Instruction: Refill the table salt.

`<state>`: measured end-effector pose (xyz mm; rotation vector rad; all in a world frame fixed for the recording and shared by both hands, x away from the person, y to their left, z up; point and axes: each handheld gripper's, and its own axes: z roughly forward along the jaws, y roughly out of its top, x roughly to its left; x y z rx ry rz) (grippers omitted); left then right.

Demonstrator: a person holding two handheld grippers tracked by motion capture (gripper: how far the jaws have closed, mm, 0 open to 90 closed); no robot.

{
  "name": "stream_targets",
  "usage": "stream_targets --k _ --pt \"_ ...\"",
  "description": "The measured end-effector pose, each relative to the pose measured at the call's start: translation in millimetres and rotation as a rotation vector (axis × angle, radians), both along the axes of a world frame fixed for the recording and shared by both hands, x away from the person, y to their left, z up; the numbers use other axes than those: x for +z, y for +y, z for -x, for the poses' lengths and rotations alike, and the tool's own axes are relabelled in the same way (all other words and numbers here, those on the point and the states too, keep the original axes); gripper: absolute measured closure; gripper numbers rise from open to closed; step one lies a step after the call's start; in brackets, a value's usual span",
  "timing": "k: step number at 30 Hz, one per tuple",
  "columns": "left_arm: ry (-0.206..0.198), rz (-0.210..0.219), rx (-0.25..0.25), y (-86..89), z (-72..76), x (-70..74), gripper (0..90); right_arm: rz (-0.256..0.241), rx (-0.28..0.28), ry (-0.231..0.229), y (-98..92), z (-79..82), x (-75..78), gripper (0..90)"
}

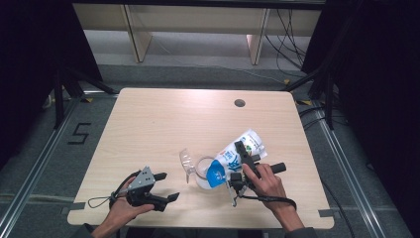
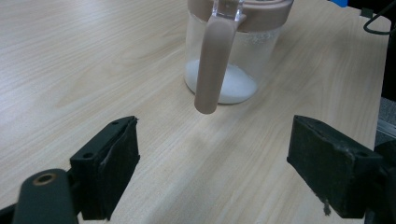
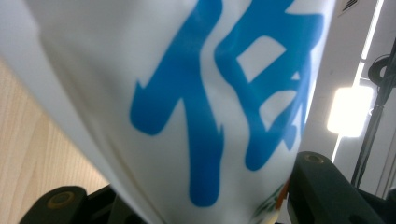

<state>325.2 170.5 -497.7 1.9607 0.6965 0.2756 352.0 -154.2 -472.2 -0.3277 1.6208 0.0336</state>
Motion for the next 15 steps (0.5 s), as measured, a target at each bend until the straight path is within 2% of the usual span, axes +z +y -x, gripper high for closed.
stream_targets --k 12,13,14,15 --pt "0.000 -0.002 -0.003 -0.3 -0.3 -0.4 15.8 -0.020 -0.010 0.004 -0.3 -0.3 -0.1 60.9" --pt "0.002 0.003 -0.009 -0.4 -0.8 -0.7 15.8 -0.014 -0.008 0.003 -0.1 -0.4 0.5 61.0" --pt "0.002 0.004 -0.009 -0.5 -0.8 -0.8 15.8 0.016 0.004 -0.007 0.7 -1.0 2.6 61.0" --pt "0.002 0.003 -0.009 -0.5 -0.8 -0.8 15.8 0.015 0.001 -0.006 0.6 -0.9 2.8 61.1"
